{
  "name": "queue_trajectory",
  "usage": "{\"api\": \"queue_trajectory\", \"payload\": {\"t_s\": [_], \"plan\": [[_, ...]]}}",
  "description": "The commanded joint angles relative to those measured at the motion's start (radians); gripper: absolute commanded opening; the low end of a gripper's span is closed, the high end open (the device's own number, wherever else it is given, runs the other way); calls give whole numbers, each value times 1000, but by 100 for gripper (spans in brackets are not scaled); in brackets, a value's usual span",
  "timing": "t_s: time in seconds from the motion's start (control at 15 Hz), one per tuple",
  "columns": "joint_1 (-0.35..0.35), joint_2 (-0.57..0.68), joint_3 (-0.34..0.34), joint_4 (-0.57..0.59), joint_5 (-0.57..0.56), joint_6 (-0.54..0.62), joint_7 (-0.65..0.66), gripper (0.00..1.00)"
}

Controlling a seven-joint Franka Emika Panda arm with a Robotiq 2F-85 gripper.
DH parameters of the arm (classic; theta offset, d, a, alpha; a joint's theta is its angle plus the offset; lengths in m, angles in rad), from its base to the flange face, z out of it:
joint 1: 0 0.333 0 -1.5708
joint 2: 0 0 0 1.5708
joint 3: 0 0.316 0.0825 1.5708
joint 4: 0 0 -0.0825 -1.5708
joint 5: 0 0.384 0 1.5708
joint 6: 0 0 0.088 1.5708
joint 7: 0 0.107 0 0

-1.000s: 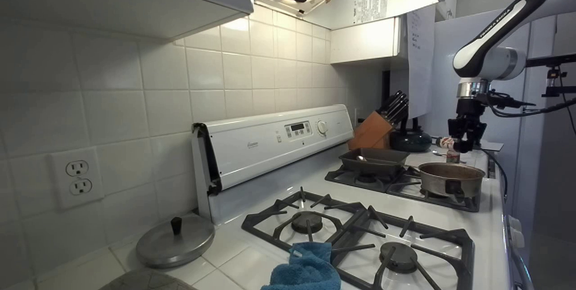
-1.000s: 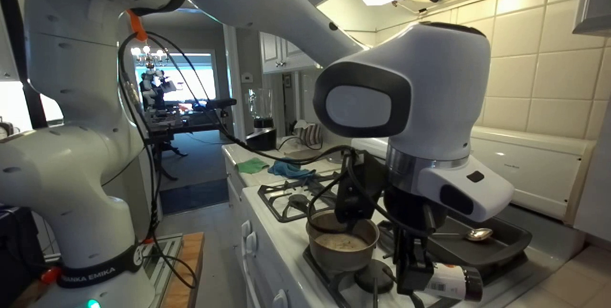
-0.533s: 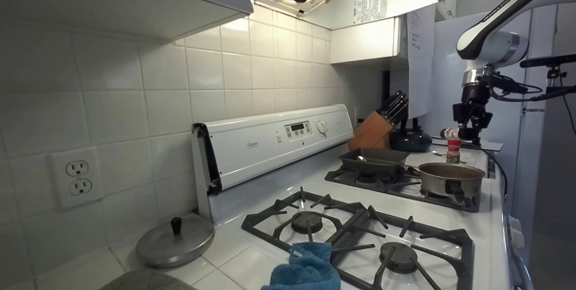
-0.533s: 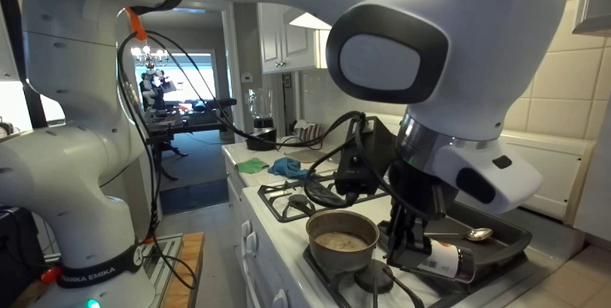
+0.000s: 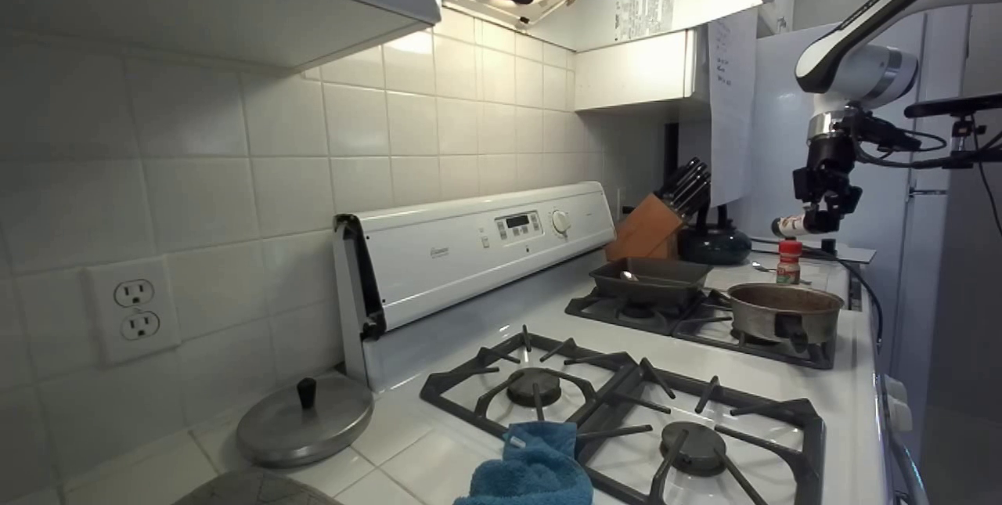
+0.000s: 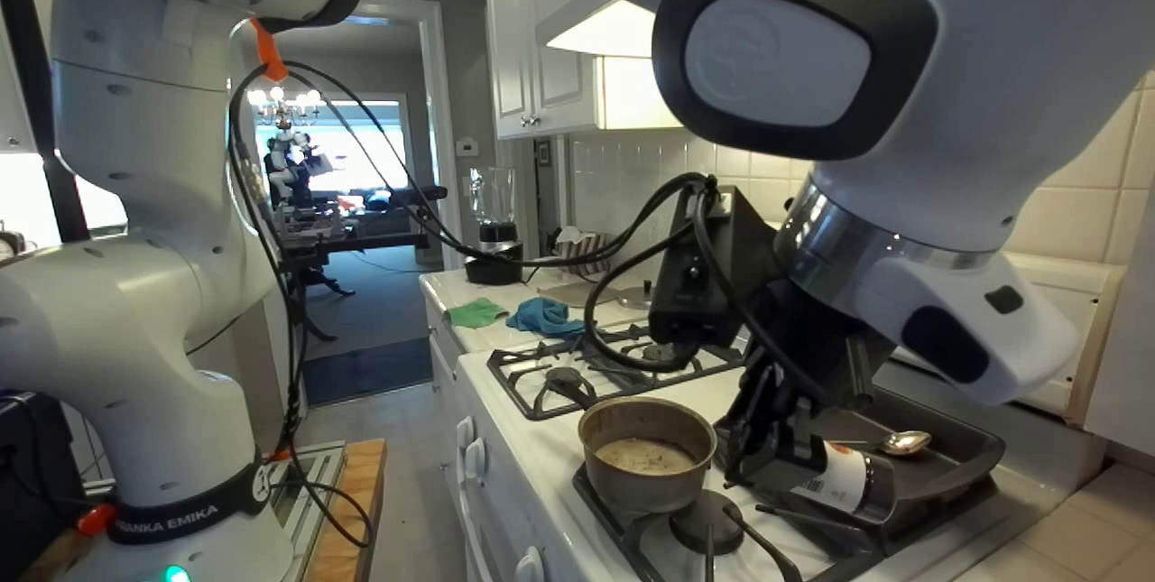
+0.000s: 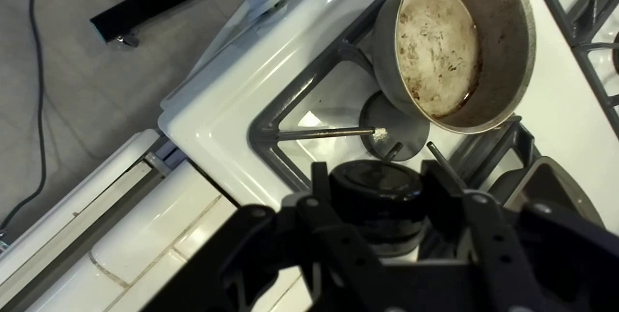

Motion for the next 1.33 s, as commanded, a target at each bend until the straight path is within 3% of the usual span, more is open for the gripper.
{"api": "queue_trajectory", "payload": {"t_s": [0.0,0.27,0.33,1.27], "plan": [[3,5,-4,6,1,-4,-1,50],[3,9,-4,12,1,-8,-2,50],[2,9,-4,12,1,-8,-2,25],[-103,151,-13,266,83,-315,-27,25]]}}
